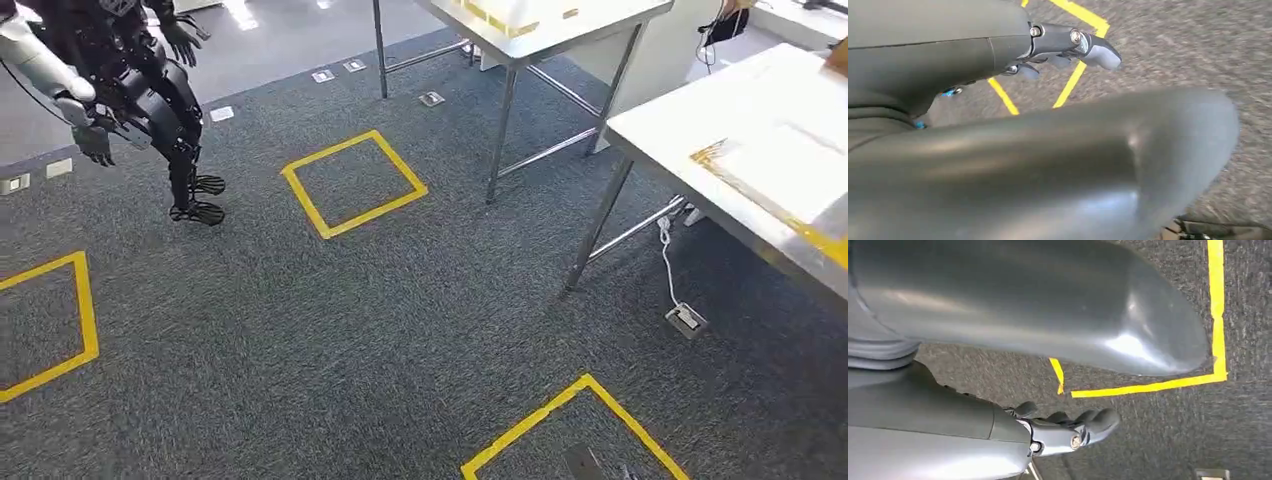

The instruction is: Take the parts from the cabinet and place them on the table.

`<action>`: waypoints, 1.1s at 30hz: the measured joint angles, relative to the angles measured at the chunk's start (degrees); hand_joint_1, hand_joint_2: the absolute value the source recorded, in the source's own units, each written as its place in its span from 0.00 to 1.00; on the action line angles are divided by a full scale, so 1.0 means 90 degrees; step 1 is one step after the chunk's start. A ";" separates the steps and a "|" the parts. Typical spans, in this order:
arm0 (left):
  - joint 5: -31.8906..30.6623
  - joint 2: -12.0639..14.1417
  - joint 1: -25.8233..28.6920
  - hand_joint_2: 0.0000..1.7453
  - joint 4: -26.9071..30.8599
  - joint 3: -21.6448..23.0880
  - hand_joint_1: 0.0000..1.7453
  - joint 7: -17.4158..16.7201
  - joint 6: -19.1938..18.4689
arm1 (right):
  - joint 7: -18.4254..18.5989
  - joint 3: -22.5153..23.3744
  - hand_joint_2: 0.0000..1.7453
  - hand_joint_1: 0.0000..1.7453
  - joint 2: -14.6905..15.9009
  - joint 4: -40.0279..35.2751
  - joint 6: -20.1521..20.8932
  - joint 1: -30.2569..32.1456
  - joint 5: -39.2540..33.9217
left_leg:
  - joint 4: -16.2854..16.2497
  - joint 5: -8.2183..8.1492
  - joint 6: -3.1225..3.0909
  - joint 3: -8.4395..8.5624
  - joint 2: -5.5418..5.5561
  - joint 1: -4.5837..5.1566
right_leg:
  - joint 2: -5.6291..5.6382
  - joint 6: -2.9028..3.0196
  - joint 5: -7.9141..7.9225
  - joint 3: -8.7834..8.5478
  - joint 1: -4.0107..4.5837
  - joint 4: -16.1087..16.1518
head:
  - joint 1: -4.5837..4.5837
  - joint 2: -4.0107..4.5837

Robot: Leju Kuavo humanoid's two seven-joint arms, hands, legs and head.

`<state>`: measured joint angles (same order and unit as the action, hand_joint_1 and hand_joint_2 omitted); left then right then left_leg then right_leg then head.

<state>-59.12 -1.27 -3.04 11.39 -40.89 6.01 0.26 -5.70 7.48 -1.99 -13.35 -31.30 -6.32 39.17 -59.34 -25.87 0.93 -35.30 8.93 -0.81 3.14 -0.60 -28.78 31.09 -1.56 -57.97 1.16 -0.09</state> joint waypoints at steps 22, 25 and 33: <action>-0.0054 0.0082 -0.0032 0.00 0.0017 -0.0005 0.00 0.0063 0.0066 | 0.0153 -0.0002 0.00 0.00 -0.0056 0.0022 0.0182 0.0054 0.0160 | 0.0042 -0.0097 -0.0322 0.0158 -0.0614 0.0058 | -0.0359 -0.0231 -0.0848 0.0747 0.0058 -0.1838 | -0.0010 0.0000; -0.0073 0.0056 -0.0035 0.00 0.0017 -0.0005 0.00 0.0070 0.0066 | 0.0153 -0.0002 0.00 0.00 -0.0053 0.0022 0.0182 0.0046 0.0177 | 0.0008 -0.0083 -0.0281 0.0156 -0.0340 0.0044 | -0.0066 -0.0175 -0.0045 0.0032 0.0037 -0.0328 | 0.0002 0.0000; -0.0100 0.0039 -0.0019 0.00 0.0007 -0.0005 0.00 0.0019 0.0015 | 0.0126 -0.0002 0.00 0.00 -0.0058 0.0027 0.0223 0.0013 0.0252 | -0.0649 -0.0488 0.0021 -0.0302 -0.0745 0.0052 | -0.0312 0.0121 -0.0011 -0.0102 0.0072 0.0110 | -0.0090 0.0000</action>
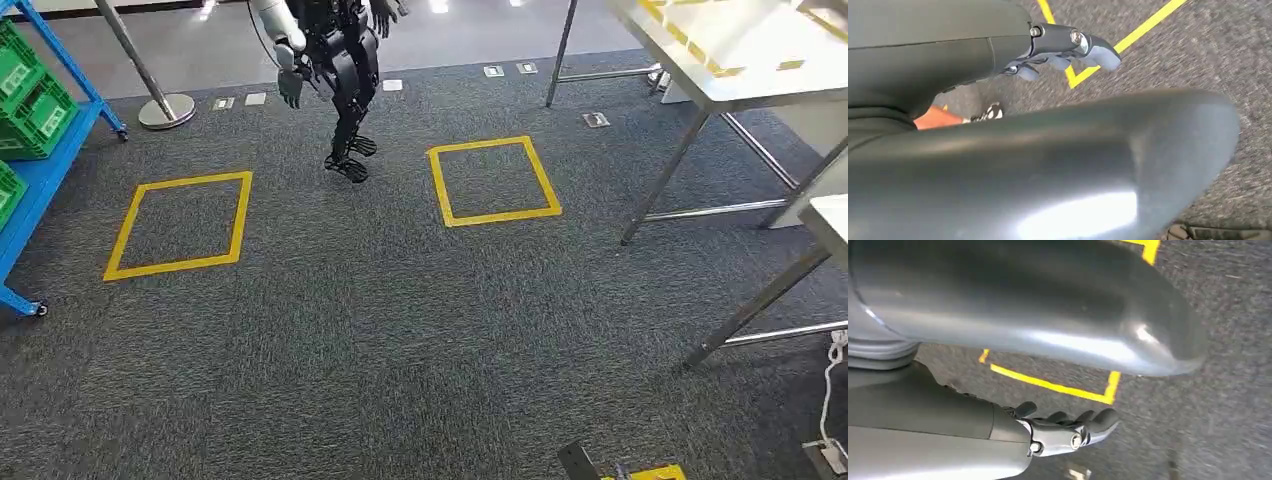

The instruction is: Take the parts from the cabinet and place them on the table.

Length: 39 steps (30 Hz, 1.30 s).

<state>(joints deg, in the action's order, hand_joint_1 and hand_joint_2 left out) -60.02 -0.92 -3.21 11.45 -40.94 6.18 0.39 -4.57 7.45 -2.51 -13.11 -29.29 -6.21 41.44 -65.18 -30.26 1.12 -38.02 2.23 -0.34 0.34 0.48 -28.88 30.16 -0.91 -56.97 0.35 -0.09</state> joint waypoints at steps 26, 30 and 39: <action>-0.0017 -0.0070 -0.0016 0.00 -0.0002 -0.0002 0.00 0.0114 -0.0102 | 0.0087 -0.0005 0.00 0.00 0.0015 0.0010 0.0087 0.0004 0.0131 | 0.0677 0.0385 -0.0126 0.0422 0.0693 -0.0024 | 0.0526 -0.0212 -0.0070 0.0123 0.0003 -0.0158 | 0.0104 0.0000; -0.0017 -0.0104 0.0011 0.00 -0.0010 -0.0007 0.00 0.0112 -0.0121 | 0.0087 -0.0005 0.00 0.00 0.0017 0.0010 0.0107 0.0008 0.0131 | 0.0293 0.0090 -0.0015 0.0192 0.0030 -0.0004 | 0.0139 0.0018 0.0020 0.0067 -0.0006 -0.0014 | 0.0024 0.0000; -0.0024 -0.0141 -0.0019 0.00 -0.0010 -0.0024 0.00 0.0199 -0.0143 | 0.0085 -0.0005 0.00 0.00 0.0027 0.0012 0.0150 0.0042 0.0129 | 0.0668 0.0123 -0.0050 0.0649 -0.0688 0.0027 | -0.0704 -0.0068 -0.0102 0.0036 0.0103 -0.0098 | 0.0000 0.0000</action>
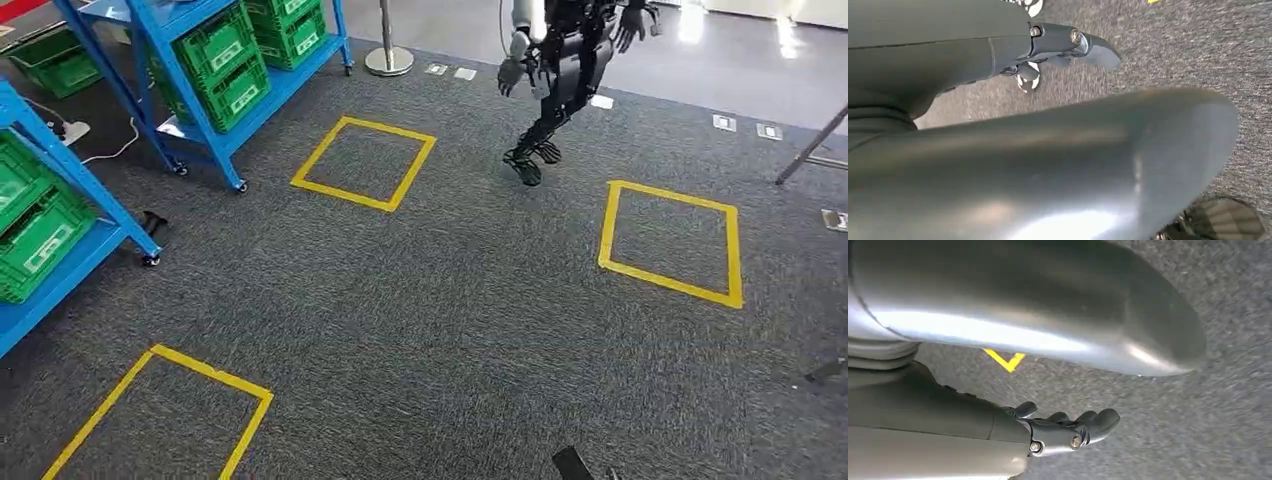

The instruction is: Take the parts from the cabinet and place them on the table.

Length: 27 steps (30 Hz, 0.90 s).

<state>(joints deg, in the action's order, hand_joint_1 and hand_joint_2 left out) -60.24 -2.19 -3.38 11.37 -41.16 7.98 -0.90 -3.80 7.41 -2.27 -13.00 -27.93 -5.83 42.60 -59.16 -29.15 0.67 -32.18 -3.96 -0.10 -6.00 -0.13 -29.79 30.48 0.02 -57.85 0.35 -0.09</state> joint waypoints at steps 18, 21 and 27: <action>-0.0078 -0.0073 0.0055 1.00 -0.0005 -0.0029 0.00 -0.0114 -0.0002 | -0.0117 0.0005 0.00 0.00 0.0019 0.0015 0.0010 0.0085 0.0070 | 0.0035 0.0192 0.0031 -0.0144 0.1381 -0.0097 | 0.1102 -0.0135 -0.0050 0.0018 -0.0137 -0.0088 | 0.0121 0.0000; -0.0078 -0.0090 0.0104 1.00 -0.0012 -0.0029 0.00 -0.0133 -0.0002 | -0.0131 0.0005 0.00 0.00 0.0015 0.0015 0.0005 0.0068 0.0073 | -0.0171 0.0040 0.0083 -0.0274 0.0820 -0.0063 | 0.0853 0.0067 0.0015 0.0005 -0.0164 -0.0006 | 0.0059 0.0000; -0.0078 -0.0102 0.0076 1.00 -0.0012 -0.0029 0.00 -0.0133 -0.0002 | -0.0121 0.0005 0.00 0.00 0.0017 0.0015 0.0007 0.0120 0.0070 | -0.1589 -0.0482 0.0099 -0.0842 0.0489 -0.0070 | 0.0229 0.0144 -0.0028 -0.0014 -0.0066 -0.0011 | -0.0002 0.0000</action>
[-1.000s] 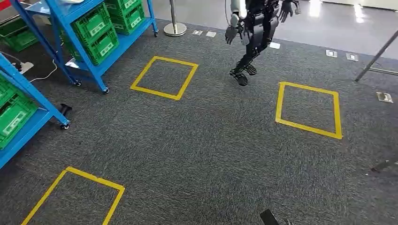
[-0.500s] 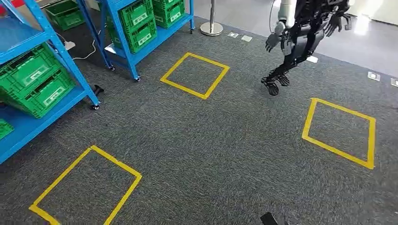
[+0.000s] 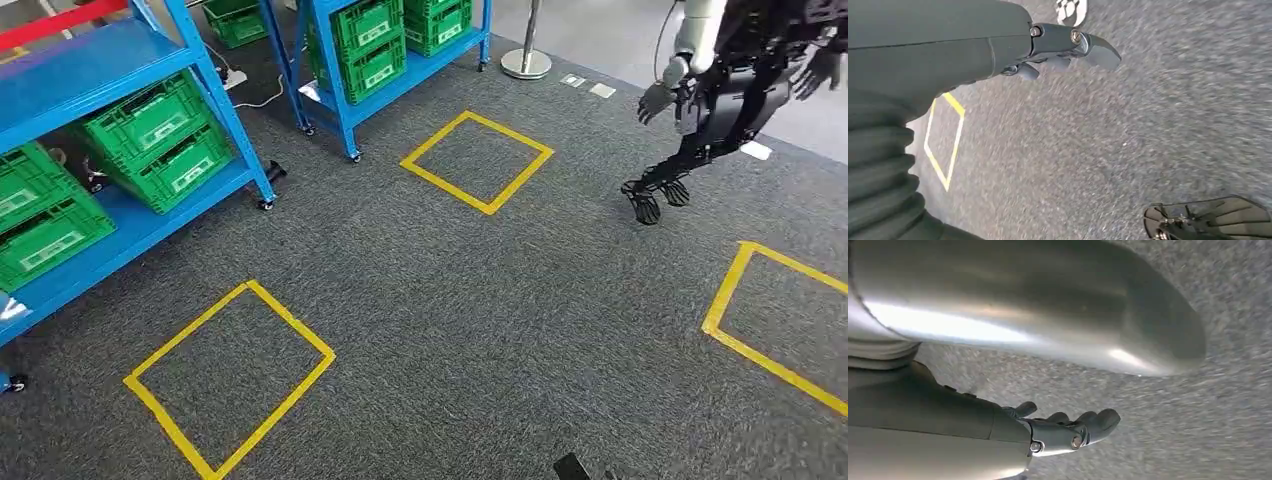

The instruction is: Take the parts from the cabinet and place them on the table.

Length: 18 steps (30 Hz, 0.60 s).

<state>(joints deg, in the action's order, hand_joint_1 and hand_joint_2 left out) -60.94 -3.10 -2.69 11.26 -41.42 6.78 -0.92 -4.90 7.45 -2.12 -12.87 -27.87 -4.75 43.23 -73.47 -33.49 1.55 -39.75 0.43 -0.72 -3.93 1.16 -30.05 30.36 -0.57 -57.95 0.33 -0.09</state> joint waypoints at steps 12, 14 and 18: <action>-0.0347 0.0000 -0.0065 1.00 0.0010 0.0017 0.00 0.0029 0.0044 | -0.0037 0.0070 0.00 0.00 0.0036 0.0017 0.0014 0.0038 -0.0024 | 0.1686 0.0621 -0.0364 0.0790 0.0043 0.0047 | 0.0399 -0.0346 -0.0934 0.0582 -0.0018 -0.1542 | 0.0090 0.0000; -0.0335 -0.0002 -0.0051 1.00 0.0010 0.0017 0.00 0.0046 0.0044 | 0.0044 0.0092 0.00 0.00 0.0041 0.0034 0.0036 0.0068 0.0005 | 0.1669 0.0628 -0.0357 0.0776 0.0219 0.0042 | 0.0404 -0.0358 -0.0955 0.0841 -0.0026 -0.1973 | 0.0102 0.0000; -0.0391 -0.0007 -0.0068 1.00 0.0010 0.0019 0.00 0.0061 0.0044 | 0.0034 0.0114 0.00 0.00 0.0041 0.0036 0.0044 0.0050 0.0010 | 0.1574 0.0620 -0.0238 0.0745 0.0591 -0.0012 | 0.0869 -0.0394 -0.0013 0.0030 -0.0141 -0.0193 | 0.0121 0.0000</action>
<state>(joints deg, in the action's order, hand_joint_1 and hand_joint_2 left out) -64.46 -3.17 -3.31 11.34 -41.24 7.32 -0.52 -4.59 8.48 -1.75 -12.55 -27.47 -4.29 43.32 -59.30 -27.91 -0.59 -33.05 5.75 -0.83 3.89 -2.38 -30.17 30.63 -1.84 -59.69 1.42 -0.09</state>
